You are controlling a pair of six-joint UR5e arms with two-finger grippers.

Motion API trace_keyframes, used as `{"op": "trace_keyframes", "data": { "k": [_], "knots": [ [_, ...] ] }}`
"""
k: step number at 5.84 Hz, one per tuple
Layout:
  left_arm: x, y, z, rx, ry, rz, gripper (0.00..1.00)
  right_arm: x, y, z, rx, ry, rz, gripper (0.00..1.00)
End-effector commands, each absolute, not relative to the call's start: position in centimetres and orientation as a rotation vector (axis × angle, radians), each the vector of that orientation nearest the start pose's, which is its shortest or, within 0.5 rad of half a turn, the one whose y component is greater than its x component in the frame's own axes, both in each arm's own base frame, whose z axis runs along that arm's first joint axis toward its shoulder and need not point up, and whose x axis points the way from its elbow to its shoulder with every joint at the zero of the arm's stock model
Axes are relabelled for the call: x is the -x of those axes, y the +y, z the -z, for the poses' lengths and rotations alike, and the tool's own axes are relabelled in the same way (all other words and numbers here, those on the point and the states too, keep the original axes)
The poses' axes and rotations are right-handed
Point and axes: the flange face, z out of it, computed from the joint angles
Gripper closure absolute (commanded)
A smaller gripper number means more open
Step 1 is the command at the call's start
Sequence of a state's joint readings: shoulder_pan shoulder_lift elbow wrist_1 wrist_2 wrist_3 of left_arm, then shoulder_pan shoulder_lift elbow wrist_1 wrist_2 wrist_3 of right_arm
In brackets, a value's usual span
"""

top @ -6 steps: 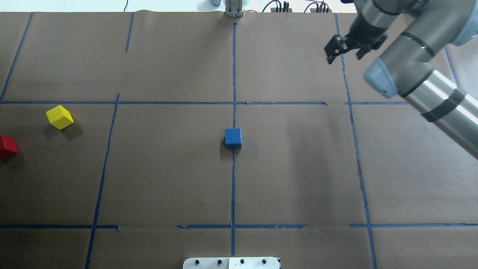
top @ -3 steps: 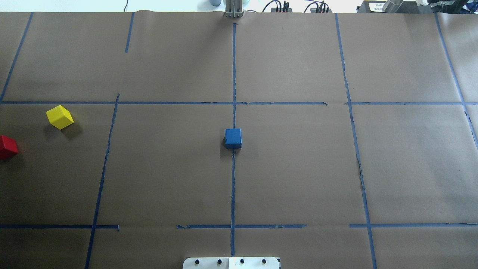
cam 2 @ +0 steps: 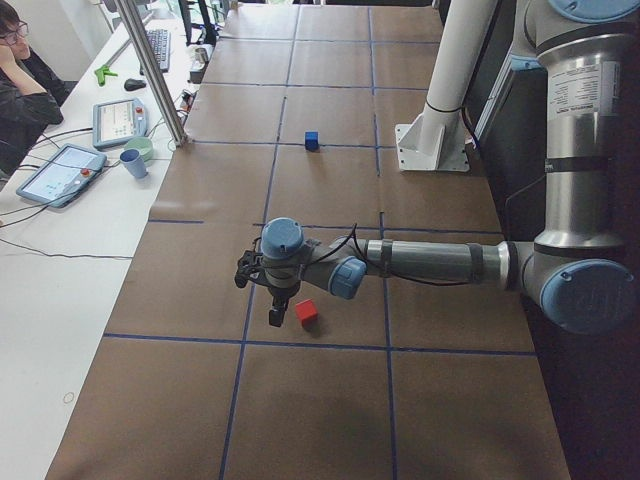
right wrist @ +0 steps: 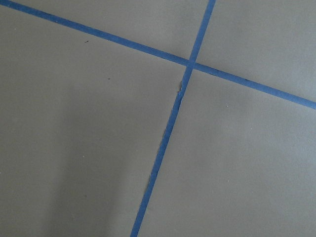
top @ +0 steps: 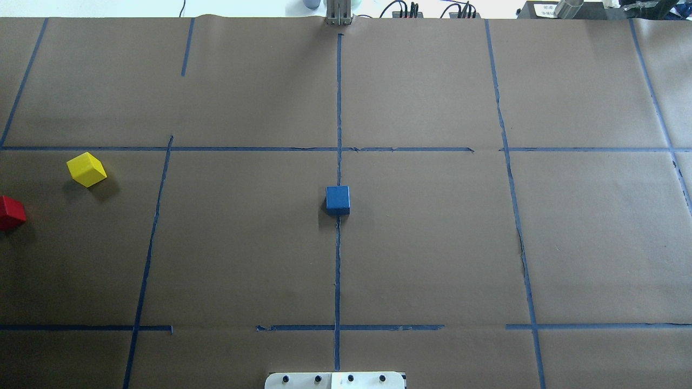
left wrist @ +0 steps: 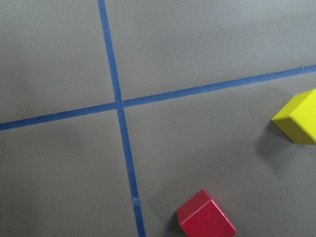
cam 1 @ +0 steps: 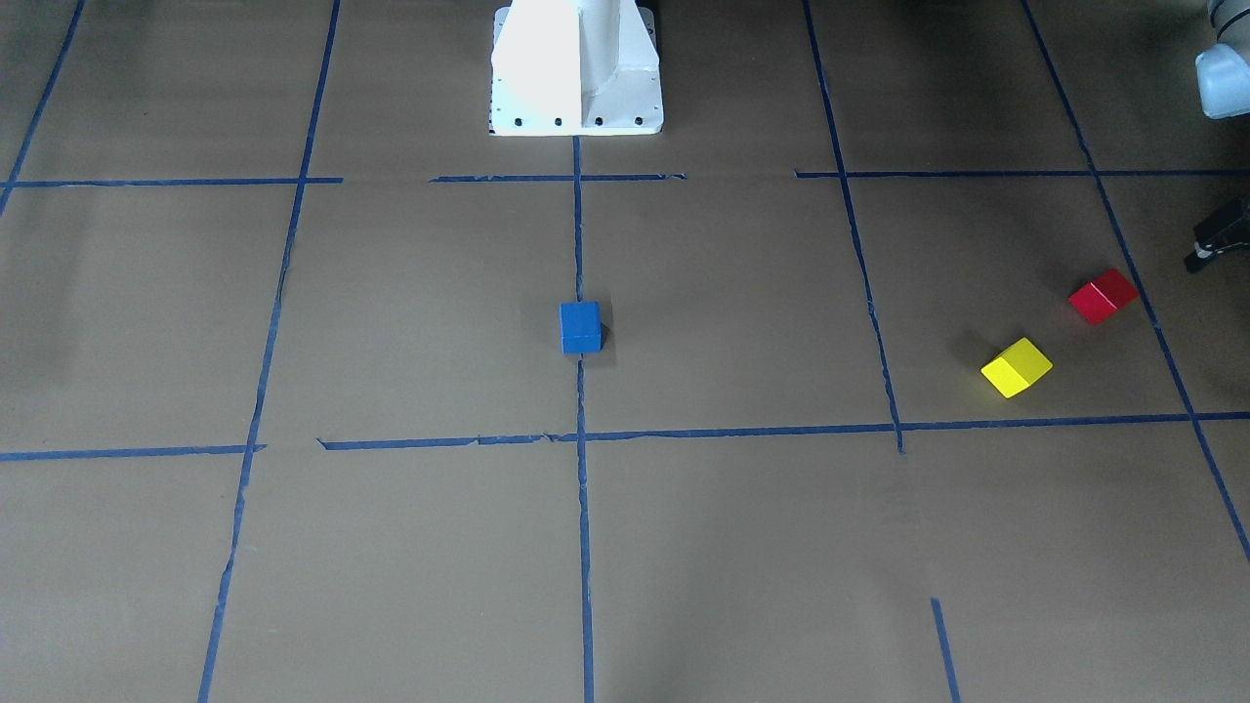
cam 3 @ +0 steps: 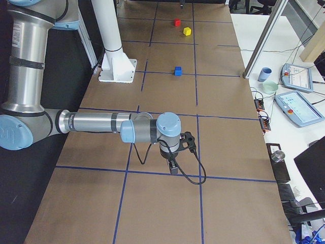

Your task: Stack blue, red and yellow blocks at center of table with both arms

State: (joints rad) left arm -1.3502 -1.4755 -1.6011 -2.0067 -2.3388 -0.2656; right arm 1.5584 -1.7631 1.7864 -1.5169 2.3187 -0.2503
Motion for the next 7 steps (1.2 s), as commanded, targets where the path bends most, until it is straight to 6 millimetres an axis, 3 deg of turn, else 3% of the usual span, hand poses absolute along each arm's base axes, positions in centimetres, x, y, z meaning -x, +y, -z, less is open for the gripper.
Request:
{"op": "trace_keyframes", "data": {
  "k": [1, 2, 5, 7],
  "knots": [
    [-6.6, -46.8, -66.3, -0.176, 0.861, -0.016, 0.0, -6.1, -41.6, -63.6, -0.164, -0.735, 0.278, 0.01],
    [-10.1, -46.4, -66.3, -0.192, 0.824, -0.066, 0.0, -6.1, -41.6, -63.6, -0.162, -0.735, 0.276, 0.01],
    [-11.5, -45.3, -65.6, -0.002, 0.856, 0.314, 0.0, -6.1, -41.7, -63.5, -0.164, -0.733, 0.278, 0.01],
    [-15.3, -43.0, -65.4, 0.043, 0.795, 0.404, 0.0, -6.1, -41.7, -63.7, -0.161, -0.732, 0.277, 0.01]
  ]
}}
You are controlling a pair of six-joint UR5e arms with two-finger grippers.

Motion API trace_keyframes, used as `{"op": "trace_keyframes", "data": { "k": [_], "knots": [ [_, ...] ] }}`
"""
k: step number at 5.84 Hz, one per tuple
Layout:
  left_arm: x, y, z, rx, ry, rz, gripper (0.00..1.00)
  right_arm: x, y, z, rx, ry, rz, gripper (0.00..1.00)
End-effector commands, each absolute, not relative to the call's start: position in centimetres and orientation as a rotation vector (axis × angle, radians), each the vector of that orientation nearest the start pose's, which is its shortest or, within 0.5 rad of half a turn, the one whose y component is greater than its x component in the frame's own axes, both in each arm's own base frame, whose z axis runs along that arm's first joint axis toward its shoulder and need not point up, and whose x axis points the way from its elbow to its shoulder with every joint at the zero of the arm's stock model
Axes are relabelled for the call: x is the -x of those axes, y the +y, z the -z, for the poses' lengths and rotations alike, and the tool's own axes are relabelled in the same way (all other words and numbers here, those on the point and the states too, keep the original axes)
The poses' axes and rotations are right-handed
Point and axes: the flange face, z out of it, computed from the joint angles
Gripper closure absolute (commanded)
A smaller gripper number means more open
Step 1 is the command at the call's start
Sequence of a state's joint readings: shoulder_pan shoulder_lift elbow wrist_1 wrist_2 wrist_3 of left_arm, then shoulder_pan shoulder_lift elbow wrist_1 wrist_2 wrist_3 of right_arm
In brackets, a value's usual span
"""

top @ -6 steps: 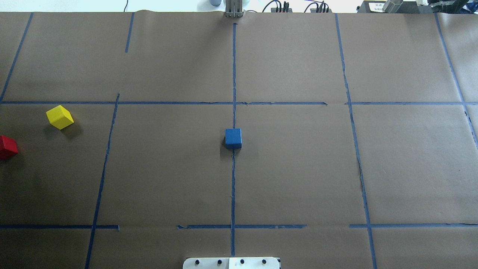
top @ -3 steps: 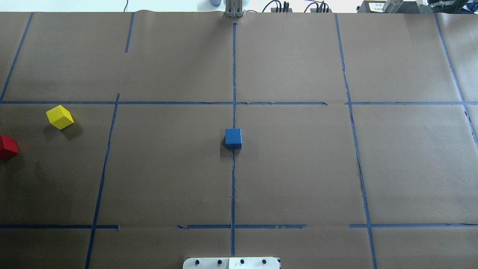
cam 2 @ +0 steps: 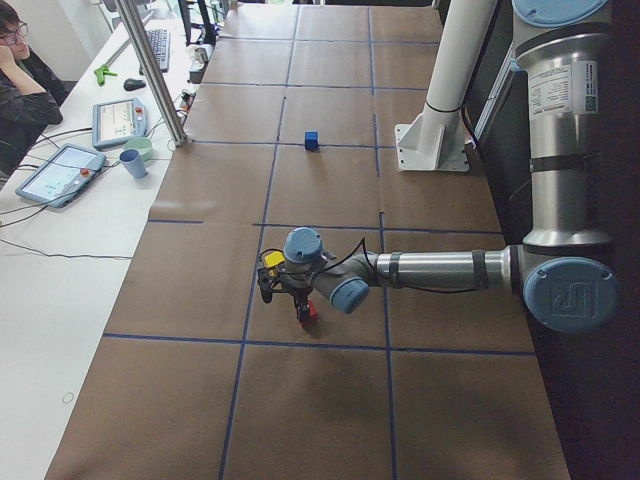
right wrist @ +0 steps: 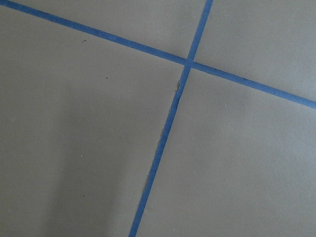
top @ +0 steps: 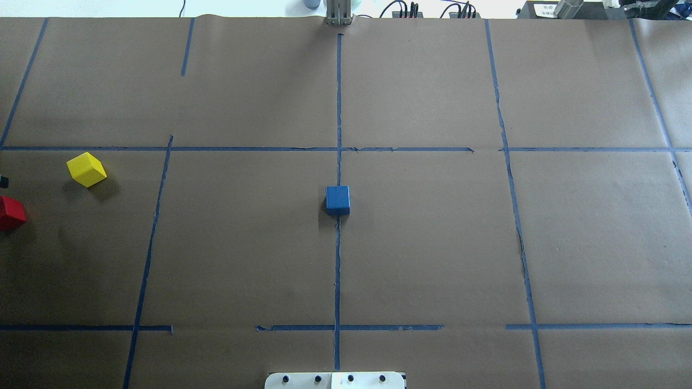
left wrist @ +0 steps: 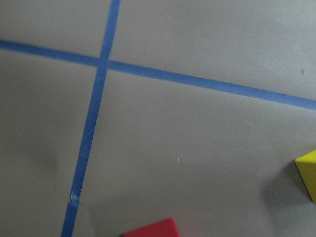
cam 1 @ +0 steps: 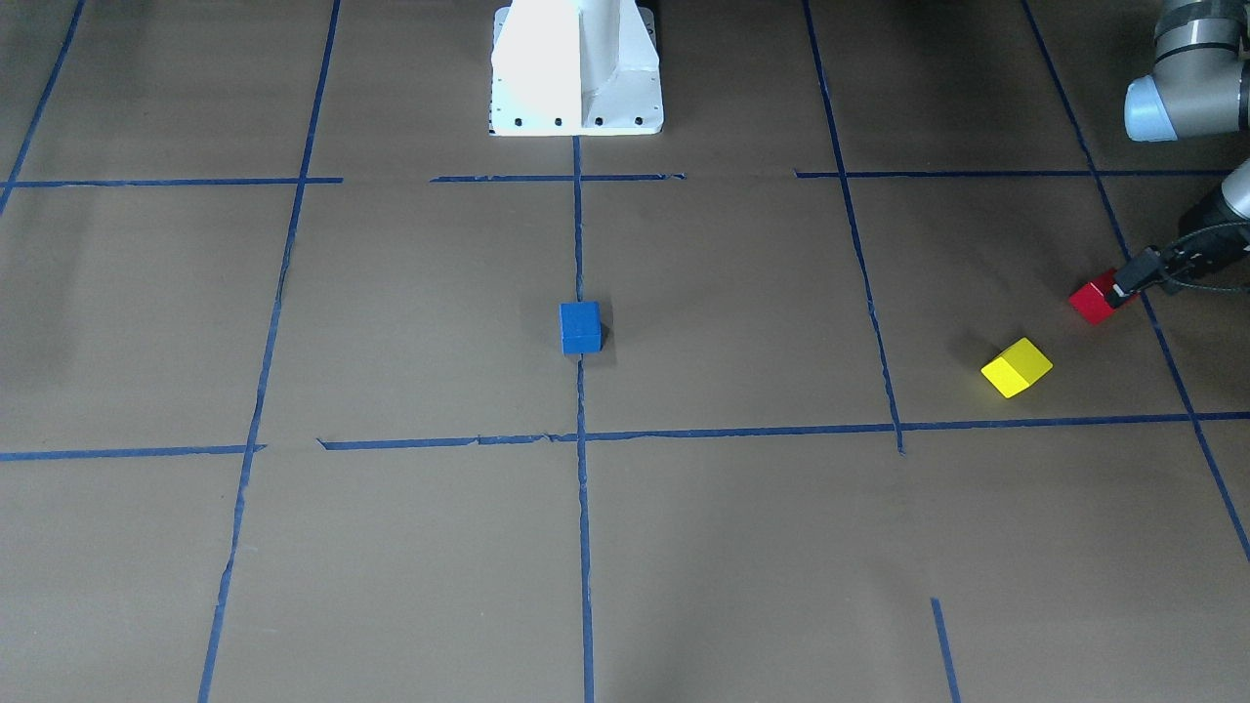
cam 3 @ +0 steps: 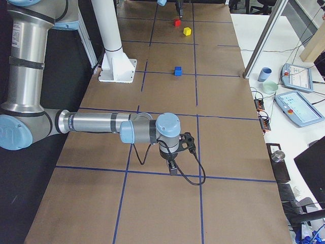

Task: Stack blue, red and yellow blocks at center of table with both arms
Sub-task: 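Lower the left gripper onto the red cube and close it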

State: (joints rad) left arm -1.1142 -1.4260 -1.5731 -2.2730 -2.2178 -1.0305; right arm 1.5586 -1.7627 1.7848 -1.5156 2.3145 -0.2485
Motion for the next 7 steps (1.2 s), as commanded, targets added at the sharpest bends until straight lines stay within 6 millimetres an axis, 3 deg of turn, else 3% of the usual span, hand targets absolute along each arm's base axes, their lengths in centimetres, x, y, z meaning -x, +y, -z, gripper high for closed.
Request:
{"op": "trace_keyframes", "data": {
  "k": [1, 3, 5, 6, 7],
  "knots": [
    [-15.8, -42.7, -65.9, 0.054, 0.786, 0.398, 0.0, -6.1, -41.7, -63.7, -0.161, -0.731, 0.277, 0.01],
    [-15.7, -41.8, -66.8, 0.068, 0.77, 0.39, 0.0, -6.1, -41.7, -63.7, -0.161, -0.731, 0.278, 0.01],
    [-16.8, -41.4, -67.6, 0.055, 0.735, 0.375, 0.03, -6.1, -41.7, -63.8, -0.159, -0.731, 0.276, 0.01],
    [-16.8, -41.5, -67.9, 0.058, 0.731, 0.378, 0.3, -6.1, -41.7, -63.8, -0.16, -0.731, 0.278, 0.01],
    [-16.8, -41.5, -68.0, 0.059, 0.729, 0.378, 0.84, -6.1, -41.7, -63.8, -0.16, -0.731, 0.278, 0.01]
  ]
}}
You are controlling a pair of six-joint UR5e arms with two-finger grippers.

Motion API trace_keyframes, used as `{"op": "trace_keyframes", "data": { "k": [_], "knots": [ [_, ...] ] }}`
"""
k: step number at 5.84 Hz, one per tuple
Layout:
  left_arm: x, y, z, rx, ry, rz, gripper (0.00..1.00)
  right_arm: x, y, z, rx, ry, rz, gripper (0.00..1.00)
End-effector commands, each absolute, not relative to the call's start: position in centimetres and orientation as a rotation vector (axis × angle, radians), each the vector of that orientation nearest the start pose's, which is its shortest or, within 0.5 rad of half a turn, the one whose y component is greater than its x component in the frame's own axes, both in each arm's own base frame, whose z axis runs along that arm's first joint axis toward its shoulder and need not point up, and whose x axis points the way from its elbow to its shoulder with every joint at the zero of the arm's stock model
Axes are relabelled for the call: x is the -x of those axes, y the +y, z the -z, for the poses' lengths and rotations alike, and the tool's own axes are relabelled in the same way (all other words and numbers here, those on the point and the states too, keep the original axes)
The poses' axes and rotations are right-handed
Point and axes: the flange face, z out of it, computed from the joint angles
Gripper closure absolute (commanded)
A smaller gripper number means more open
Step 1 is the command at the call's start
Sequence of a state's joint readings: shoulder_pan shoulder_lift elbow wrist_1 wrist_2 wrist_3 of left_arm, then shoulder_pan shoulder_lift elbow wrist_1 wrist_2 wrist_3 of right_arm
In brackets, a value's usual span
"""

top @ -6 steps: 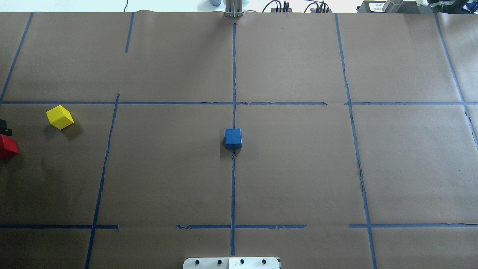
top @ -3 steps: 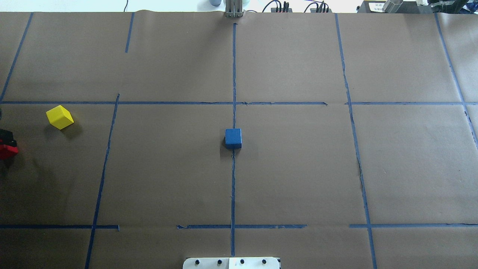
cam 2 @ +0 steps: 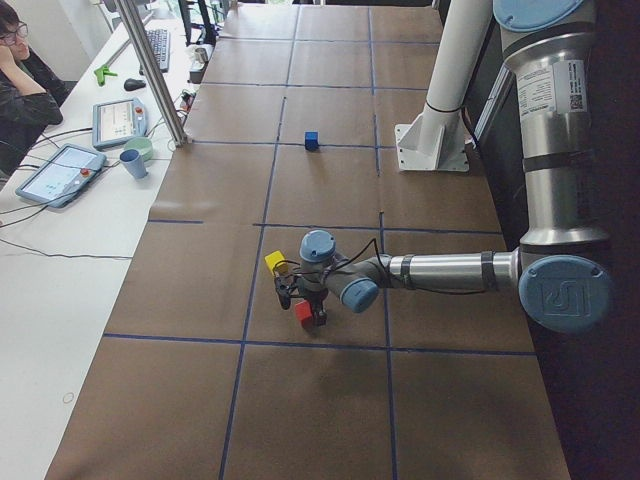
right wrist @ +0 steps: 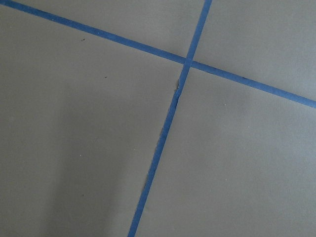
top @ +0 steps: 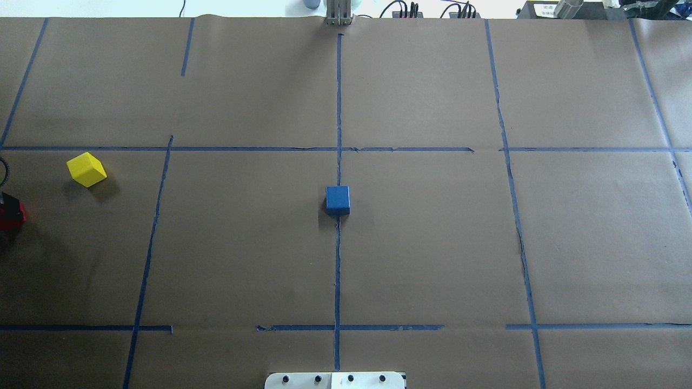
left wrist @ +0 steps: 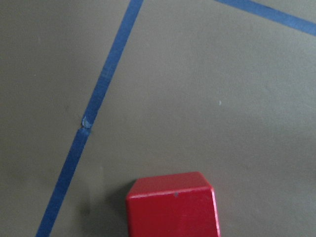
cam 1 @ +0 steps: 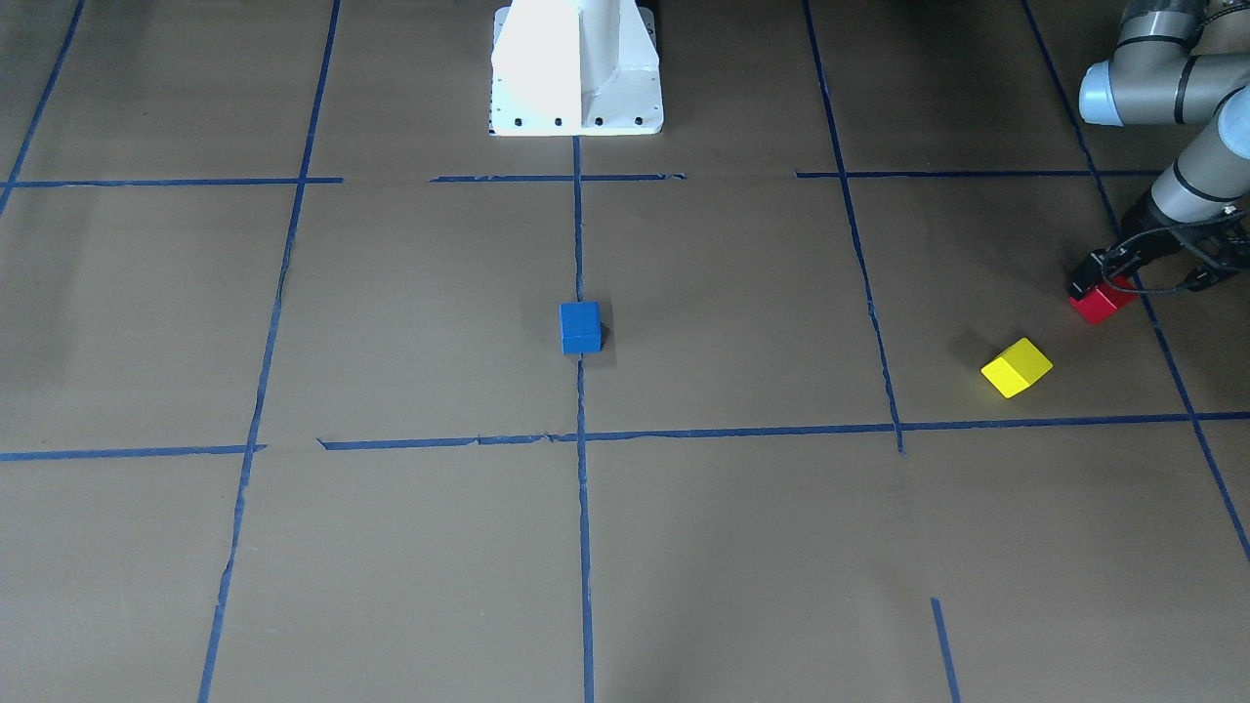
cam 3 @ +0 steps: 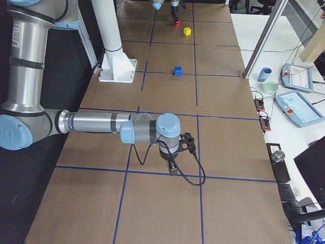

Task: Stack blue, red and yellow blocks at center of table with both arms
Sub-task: 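Lower the left gripper onto the red cube and close it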

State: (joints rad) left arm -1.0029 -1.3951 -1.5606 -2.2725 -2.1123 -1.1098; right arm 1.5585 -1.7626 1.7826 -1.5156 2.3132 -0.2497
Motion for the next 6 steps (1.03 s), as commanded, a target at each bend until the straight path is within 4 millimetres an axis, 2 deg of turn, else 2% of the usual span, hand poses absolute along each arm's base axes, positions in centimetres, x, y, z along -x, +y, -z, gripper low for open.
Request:
{"op": "trace_keyframes", "data": {
  "k": [1, 2, 3, 4, 5, 6],
  "knots": [
    [-16.9, -41.6, -68.0, 0.059, 0.729, 0.378, 0.95, -6.1, -41.7, -63.8, -0.159, -0.731, 0.276, 0.01],
    [-17.3, -42.4, -66.0, 0.031, 0.756, 0.367, 0.97, -6.1, -41.6, -63.8, -0.158, -0.733, 0.276, 0.01],
    [-17.6, -42.9, -62.2, -0.019, 0.804, 0.338, 0.98, -6.1, -41.5, -63.9, -0.156, -0.733, 0.275, 0.01],
    [-18.7, -43.6, -57.4, -0.079, 0.866, 0.298, 0.98, -6.1, -41.5, -63.9, -0.157, -0.734, 0.275, 0.01],
    [-20.4, -42.9, -53.4, -0.118, 0.92, 0.23, 0.98, -6.1, -41.5, -64.0, -0.154, -0.735, 0.274, 0.01],
    [-23.1, -43.2, -49.2, -0.157, 0.979, 0.165, 0.98, -6.1, -41.4, -64.1, -0.152, -0.733, 0.274, 0.01]
  ]
}}
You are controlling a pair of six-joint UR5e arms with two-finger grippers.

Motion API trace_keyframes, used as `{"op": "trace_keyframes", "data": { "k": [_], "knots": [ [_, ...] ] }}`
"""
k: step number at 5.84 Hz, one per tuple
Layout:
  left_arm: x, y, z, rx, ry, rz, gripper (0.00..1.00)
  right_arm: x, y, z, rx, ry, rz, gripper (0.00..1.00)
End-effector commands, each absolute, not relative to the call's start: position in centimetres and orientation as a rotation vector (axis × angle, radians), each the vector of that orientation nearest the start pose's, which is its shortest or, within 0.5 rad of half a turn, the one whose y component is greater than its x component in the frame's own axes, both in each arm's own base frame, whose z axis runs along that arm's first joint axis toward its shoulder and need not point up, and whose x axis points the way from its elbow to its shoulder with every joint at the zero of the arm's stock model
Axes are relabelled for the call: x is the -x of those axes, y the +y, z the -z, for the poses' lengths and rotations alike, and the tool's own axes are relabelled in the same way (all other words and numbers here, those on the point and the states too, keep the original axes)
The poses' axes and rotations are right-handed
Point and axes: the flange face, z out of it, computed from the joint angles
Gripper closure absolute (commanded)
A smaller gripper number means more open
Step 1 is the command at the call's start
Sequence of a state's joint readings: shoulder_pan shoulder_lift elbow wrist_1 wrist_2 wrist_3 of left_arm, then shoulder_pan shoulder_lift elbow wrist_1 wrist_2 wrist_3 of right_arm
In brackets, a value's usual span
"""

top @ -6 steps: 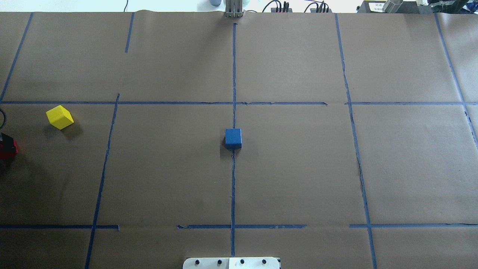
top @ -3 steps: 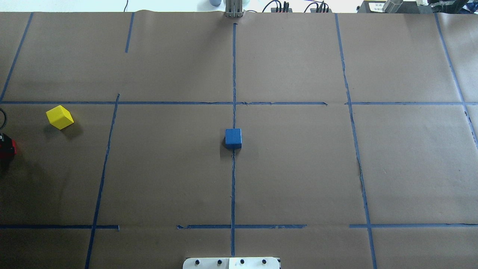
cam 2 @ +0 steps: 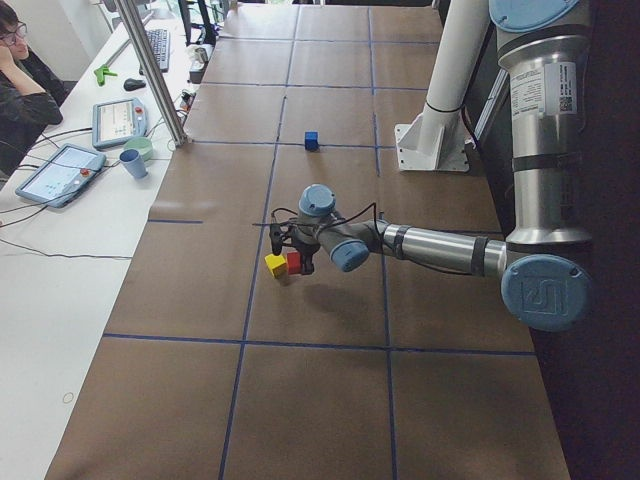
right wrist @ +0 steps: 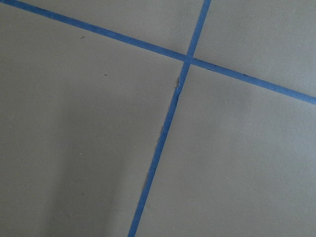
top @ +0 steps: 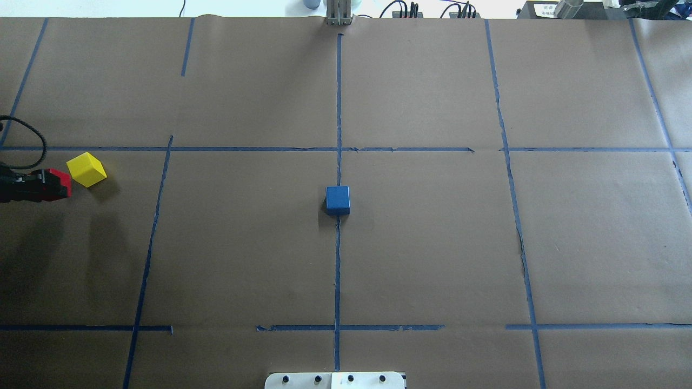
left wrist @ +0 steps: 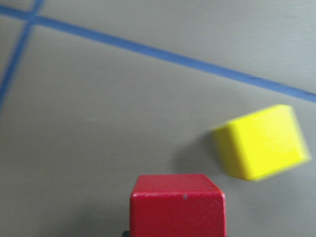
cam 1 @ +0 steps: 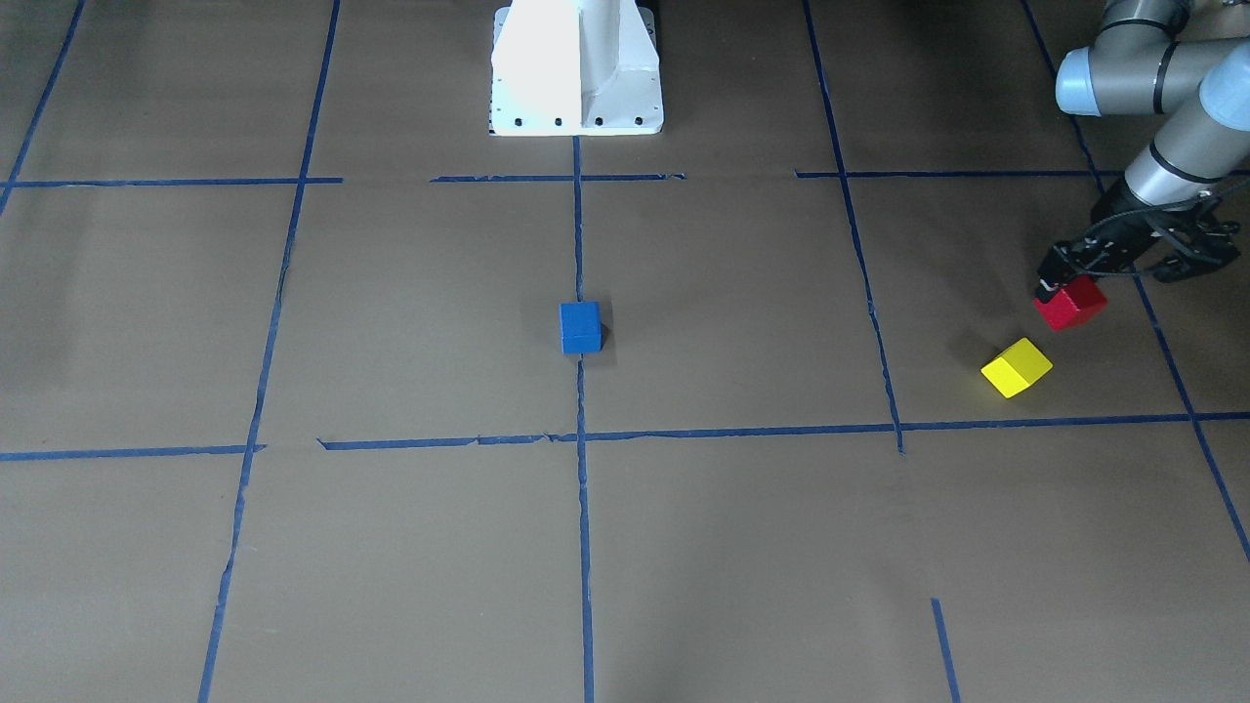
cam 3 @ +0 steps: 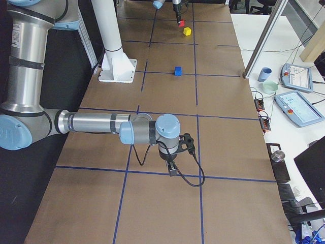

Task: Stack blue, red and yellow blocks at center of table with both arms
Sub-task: 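Carry the red cube with the left gripper above the blue cube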

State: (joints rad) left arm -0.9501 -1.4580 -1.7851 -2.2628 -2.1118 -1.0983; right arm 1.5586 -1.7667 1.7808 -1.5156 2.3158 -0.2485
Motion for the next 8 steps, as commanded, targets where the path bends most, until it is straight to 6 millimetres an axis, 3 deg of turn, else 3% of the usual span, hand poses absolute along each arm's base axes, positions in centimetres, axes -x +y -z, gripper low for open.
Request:
{"op": "trace_keyframes", "data": {
  "k": [1, 3, 5, 6, 8],
  "knots": [
    [-26.1, -44.3, -45.6, -0.169, 1.01, 0.12, 0.98, -6.1, -41.4, -64.3, -0.148, -0.734, 0.272, 0.01],
    [-33.6, -47.8, -34.4, -0.126, 1.001, 0.073, 0.98, -6.1, -41.3, -64.4, -0.146, -0.734, 0.271, 0.01],
    [-42.2, -47.6, -21.8, -0.098, 0.924, 0.023, 0.96, -6.1, -41.4, -64.3, -0.148, -0.734, 0.272, 0.01],
    [-46.8, -46.4, -17.3, -0.139, 0.885, 0.011, 0.96, -6.1, -41.4, -64.3, -0.148, -0.734, 0.272, 0.01],
    [-55.7, -47.7, -11.7, -0.134, 0.825, 0.057, 0.96, -6.1, -41.3, -64.5, -0.144, -0.734, 0.269, 0.01]
  ]
}}
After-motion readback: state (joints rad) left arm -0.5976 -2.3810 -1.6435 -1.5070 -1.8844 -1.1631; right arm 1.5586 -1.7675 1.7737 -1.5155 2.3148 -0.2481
